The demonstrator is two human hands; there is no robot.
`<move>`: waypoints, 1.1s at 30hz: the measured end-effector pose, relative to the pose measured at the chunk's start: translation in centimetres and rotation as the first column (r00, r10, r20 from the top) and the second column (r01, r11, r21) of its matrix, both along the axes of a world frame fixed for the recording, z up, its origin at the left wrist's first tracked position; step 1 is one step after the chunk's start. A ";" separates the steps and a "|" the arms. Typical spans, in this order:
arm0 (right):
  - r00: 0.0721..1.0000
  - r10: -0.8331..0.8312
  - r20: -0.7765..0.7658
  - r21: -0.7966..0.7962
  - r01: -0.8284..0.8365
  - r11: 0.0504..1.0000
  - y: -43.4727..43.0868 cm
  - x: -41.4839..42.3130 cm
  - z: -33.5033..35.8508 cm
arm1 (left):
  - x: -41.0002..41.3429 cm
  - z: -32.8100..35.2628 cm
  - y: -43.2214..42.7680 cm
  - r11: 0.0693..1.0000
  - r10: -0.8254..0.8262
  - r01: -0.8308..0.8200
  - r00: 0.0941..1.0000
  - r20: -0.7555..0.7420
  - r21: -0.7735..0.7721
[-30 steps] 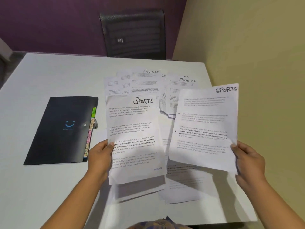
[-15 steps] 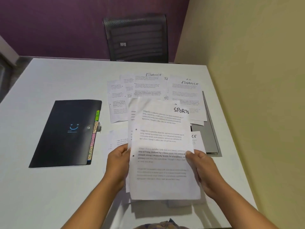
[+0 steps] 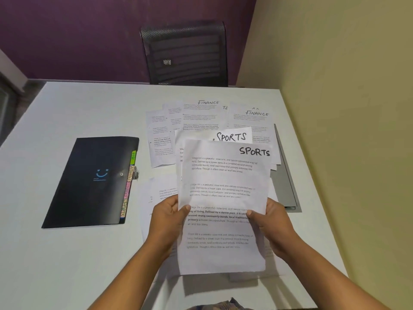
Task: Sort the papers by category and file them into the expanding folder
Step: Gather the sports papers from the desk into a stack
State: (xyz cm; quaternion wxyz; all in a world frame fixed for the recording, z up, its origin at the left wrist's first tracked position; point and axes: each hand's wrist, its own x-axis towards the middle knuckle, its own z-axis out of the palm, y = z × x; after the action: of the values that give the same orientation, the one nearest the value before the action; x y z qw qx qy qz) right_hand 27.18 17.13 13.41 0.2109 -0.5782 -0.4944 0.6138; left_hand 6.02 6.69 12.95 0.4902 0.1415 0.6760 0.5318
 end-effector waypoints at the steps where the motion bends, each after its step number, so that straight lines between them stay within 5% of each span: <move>1: 1.000 0.002 0.014 0.003 -0.002 1.000 0.1 0.0 0.0 | 0.1 0.0 0.0 1.000 0.007 -0.007 1.000 0.012 -0.004; 8: 0.998 0.032 0.047 0.051 -0.034 0.998 0.4 0.0 -0.2 | -0.1 -0.9 0.1 1.000 -0.008 0.009 1.000 -0.019 0.018; 19: 0.997 0.067 0.035 0.209 -0.072 0.975 0.4 -0.2 0.6 | -0.3 -2.5 0.3 0.999 0.015 -0.006 0.960 -0.280 0.033; 33: 0.982 0.138 0.131 0.266 -0.169 0.949 1.3 -0.1 0.3 | -0.4 -2.4 1.3 0.976 -0.067 0.159 0.870 -0.489 0.150</move>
State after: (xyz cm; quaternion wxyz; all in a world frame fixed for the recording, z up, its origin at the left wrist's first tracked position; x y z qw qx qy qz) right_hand 27.12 18.43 13.68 0.2132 -0.5361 -0.6294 0.5205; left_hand 5.58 7.95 10.59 0.3218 0.3536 0.7146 0.5107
